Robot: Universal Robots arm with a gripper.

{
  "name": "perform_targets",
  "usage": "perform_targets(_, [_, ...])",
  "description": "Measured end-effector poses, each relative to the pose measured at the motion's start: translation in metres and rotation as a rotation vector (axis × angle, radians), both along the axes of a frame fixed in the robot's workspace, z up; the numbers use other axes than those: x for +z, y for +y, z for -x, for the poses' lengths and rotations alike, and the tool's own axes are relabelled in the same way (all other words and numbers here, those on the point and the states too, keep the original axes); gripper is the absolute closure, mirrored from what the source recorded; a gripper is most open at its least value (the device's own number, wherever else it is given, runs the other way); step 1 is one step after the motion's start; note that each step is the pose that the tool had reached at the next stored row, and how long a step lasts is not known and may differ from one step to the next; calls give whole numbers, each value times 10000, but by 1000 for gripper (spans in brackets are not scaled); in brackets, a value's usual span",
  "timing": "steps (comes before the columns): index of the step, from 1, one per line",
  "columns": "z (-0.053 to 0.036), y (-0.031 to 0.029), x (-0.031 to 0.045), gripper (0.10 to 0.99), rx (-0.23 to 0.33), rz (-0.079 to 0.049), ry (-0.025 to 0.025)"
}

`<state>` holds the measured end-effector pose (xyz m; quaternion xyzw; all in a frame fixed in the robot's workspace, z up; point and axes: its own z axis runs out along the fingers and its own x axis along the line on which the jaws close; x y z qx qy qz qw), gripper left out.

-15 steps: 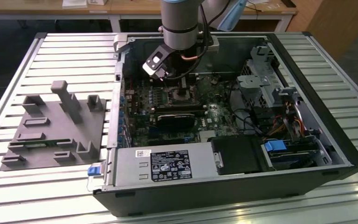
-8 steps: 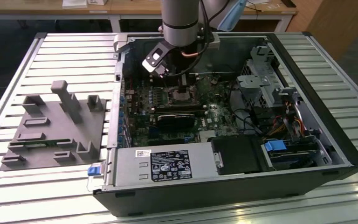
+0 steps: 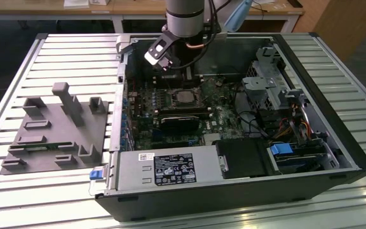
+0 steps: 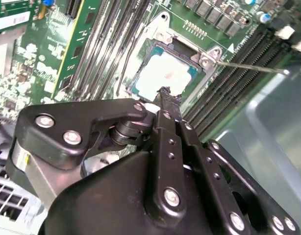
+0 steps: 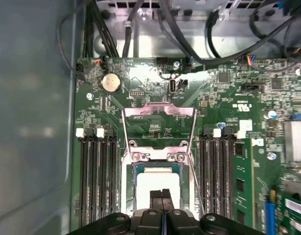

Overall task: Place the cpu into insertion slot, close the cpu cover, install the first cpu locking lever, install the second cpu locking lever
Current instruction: 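Place the cpu into insertion slot, then close the cpu cover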

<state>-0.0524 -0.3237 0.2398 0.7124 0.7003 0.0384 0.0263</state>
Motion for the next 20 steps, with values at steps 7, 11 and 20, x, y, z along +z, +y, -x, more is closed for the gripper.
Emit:
perform_targets(7, [0,0,136,980,0,0,-2])
perform_targets(11, [0,0,144,980,0,0,0])
perform_targets(20, [0,0,146,980,0,0,-1])
